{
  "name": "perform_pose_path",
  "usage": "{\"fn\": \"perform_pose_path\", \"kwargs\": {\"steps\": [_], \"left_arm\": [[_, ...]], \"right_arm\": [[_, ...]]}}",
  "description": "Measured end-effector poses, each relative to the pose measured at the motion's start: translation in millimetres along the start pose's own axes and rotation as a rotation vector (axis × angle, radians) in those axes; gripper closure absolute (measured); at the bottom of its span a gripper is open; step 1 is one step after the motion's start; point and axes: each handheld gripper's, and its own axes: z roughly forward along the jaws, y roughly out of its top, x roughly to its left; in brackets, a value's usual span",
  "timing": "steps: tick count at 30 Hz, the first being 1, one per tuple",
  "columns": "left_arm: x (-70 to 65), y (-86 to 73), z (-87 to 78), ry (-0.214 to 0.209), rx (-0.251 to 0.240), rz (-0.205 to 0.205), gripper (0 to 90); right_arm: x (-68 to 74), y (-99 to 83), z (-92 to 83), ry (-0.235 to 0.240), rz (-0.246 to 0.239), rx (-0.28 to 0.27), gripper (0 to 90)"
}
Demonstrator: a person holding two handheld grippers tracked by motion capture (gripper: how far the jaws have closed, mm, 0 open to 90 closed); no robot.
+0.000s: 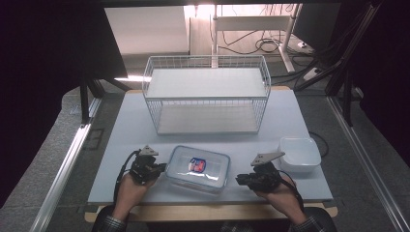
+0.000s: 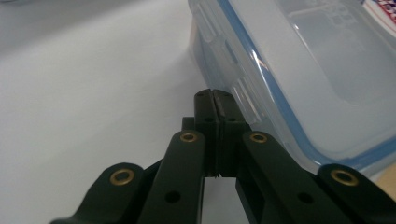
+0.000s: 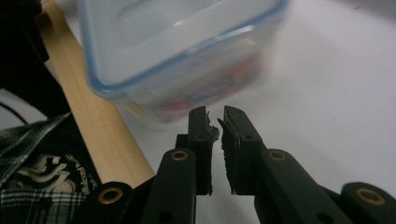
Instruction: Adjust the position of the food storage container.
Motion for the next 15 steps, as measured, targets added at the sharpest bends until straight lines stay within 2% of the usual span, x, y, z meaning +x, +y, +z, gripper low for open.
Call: {"fn": "perform_pose_path", "kwargs": {"steps": [1,2,4,8,9,11,13,15], "left_arm": [[-5.7,1.7,2.5,-0.023,0.001,0.005,89.9],[-5.7,1.7,2.5,-0.023,0.001,0.005,89.9],[-12.5,4.4,5.3,-0.012,0.008,0.015,90.0],[-15.1,6.5,8.4,-0.032,0.004,0.014,90.0],[-17.8,8.3,10.5,-0.035,0.003,0.018,90.0],[-19.2,9.2,11.6,-0.036,0.001,0.02,90.0],[-22.9,11.6,14.6,-0.043,-0.004,0.023,90.0],[-23.7,12.0,14.8,-0.044,-0.002,0.023,90.0]], "right_arm": [[2.7,0.0,3.5,0.005,-0.009,0.015,80.4],[3.3,0.1,4.3,0.008,-0.012,0.018,81.1],[3.1,-0.3,4.2,-0.037,-0.026,0.03,81.0],[-3.4,-0.8,1.4,-0.065,-0.005,0.017,81.2],[-7.6,-0.8,-0.1,-0.089,0.009,0.014,81.4],[-9.5,-0.7,-0.5,-0.1,0.008,0.01,81.6],[-16.6,0.6,-0.9,-0.143,0.02,0.001,82.5],[-18.8,1.2,-0.7,-0.155,0.025,-0.001,82.7]]}}
